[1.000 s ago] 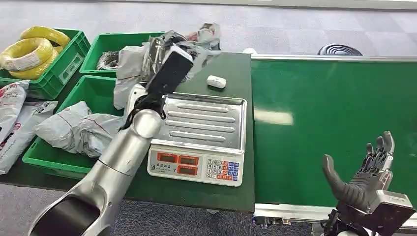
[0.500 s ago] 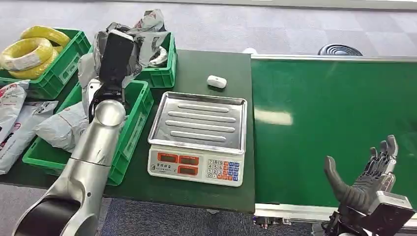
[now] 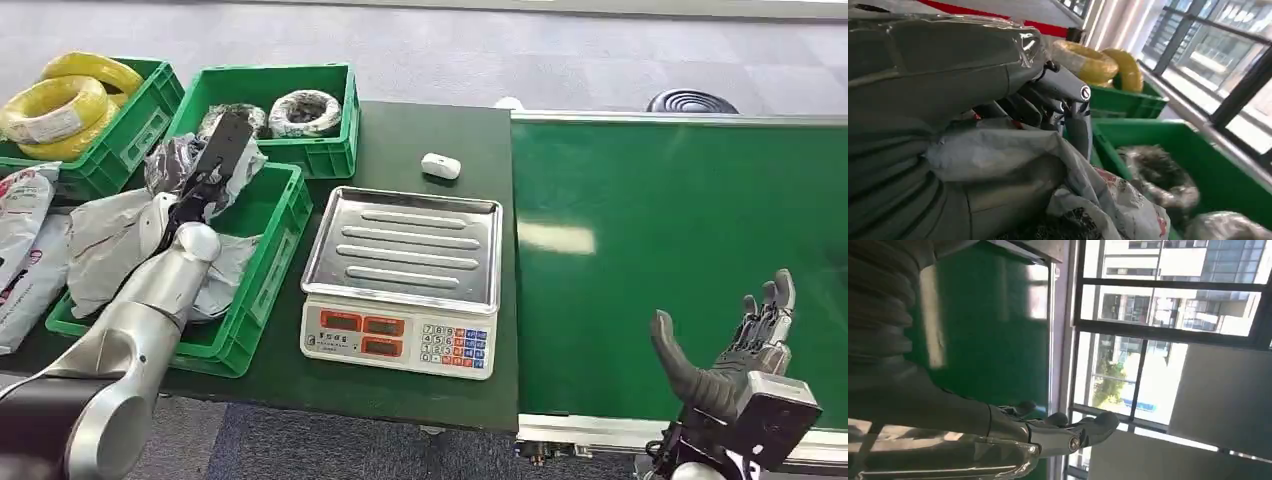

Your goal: Moved the parcel from conveyor to table for the left to box.

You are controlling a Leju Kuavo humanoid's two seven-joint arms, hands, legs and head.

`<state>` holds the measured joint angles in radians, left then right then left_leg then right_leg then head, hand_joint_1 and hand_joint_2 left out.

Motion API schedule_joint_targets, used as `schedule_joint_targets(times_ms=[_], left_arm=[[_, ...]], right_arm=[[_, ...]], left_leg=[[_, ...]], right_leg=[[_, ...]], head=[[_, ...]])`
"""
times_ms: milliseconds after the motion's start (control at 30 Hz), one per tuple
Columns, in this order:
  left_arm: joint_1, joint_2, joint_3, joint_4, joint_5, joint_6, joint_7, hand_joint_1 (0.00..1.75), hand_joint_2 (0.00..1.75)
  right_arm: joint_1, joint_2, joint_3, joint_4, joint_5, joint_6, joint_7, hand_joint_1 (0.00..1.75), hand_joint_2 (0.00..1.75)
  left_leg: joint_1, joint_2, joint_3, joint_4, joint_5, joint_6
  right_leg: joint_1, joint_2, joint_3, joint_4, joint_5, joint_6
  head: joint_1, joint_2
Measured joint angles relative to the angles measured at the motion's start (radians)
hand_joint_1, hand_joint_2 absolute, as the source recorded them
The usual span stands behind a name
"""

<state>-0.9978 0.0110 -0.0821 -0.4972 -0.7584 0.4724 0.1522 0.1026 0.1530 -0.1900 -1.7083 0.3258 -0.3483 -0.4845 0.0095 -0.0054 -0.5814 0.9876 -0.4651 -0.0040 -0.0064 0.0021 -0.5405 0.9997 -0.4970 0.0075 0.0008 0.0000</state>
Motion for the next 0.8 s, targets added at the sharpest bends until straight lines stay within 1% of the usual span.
schedule_joint_targets(times_ms=[100,233,333,467,500,633,700,767,800], left_arm=[[0.003,0.019,0.026,0.051,0.019,-0.026,-0.014,0.0,1.75],[0.008,0.027,0.061,0.079,0.045,-0.004,-0.054,0.0,1.75],[0.009,0.027,0.101,0.084,0.103,0.008,-0.132,0.0,1.75],[0.015,0.021,0.174,0.075,0.239,-0.042,-0.282,0.0,1.75],[0.016,0.016,0.193,0.069,0.254,-0.048,-0.301,0.0,1.75],[0.017,0.008,0.231,0.057,0.267,-0.054,-0.311,0.0,1.75],[0.026,0.005,0.247,0.039,0.297,-0.028,-0.376,0.0,1.75],[0.046,-0.006,0.254,-0.019,0.29,0.095,-0.512,0.0,1.75],[0.064,-0.016,0.252,-0.071,0.258,0.15,-0.558,0.0,1.75]], right_arm=[[-0.004,-0.01,0.008,0.01,-0.012,-0.008,0.003,0.0,1.75],[-0.005,-0.019,0.01,0.02,-0.016,-0.01,0.006,0.0,1.75],[-0.006,-0.022,0.012,0.026,-0.019,-0.011,0.008,0.0,1.75],[-0.009,-0.025,0.015,0.033,-0.02,-0.011,0.009,0.0,1.75],[-0.012,-0.026,0.015,0.035,-0.02,-0.011,0.009,0.0,1.75],[-0.017,-0.026,0.016,0.04,-0.02,-0.011,0.009,0.0,1.75],[-0.022,-0.026,0.016,0.042,-0.02,-0.007,0.009,0.0,1.75],[-0.03,-0.025,0.016,0.047,-0.011,0.001,0.015,0.0,1.75],[-0.034,-0.024,0.015,0.049,0.005,-0.001,0.021,0.0,1.75]], left_leg=[[0.0,0.0,-0.001,0.0,0.0,0.0],[0.0,0.0,-0.001,0.0,0.0,0.0],[0.0,0.0,-0.001,0.0,0.0,0.0],[0.0,0.0,0.0,0.0,0.0,0.0],[0.0,0.0,0.0,0.0,0.0,0.0],[0.0,0.0,0.0,0.0,0.0,0.0],[0.0,0.0,0.0,0.0,0.0,0.0],[0.0,0.001,0.0,0.0,0.0,0.0],[0.0,0.001,0.0,0.0,0.0,0.0]], right_leg=[[0.0,0.0,0.0,0.0,0.0,0.0],[0.0,0.0,0.0,0.0,0.0,0.0],[0.0,0.0,-0.001,0.0,0.0,0.0],[0.0,0.0,-0.001,0.0,0.0,0.0],[0.0,0.0,-0.001,0.0,0.0,0.0],[0.0,0.0,0.0,0.0,0.0,0.0],[0.0,0.0,-0.001,0.0,0.0,0.0],[0.0,0.001,-0.001,0.0,0.0,0.0],[0.0,0.001,-0.001,0.0,0.0,0.0]], head=[[-0.001,0.0],[0.0,0.0],[0.0,0.0],[0.0,0.0],[0.0,0.0],[0.0,0.0],[0.0,0.0],[-0.001,0.0],[0.0,0.0]])
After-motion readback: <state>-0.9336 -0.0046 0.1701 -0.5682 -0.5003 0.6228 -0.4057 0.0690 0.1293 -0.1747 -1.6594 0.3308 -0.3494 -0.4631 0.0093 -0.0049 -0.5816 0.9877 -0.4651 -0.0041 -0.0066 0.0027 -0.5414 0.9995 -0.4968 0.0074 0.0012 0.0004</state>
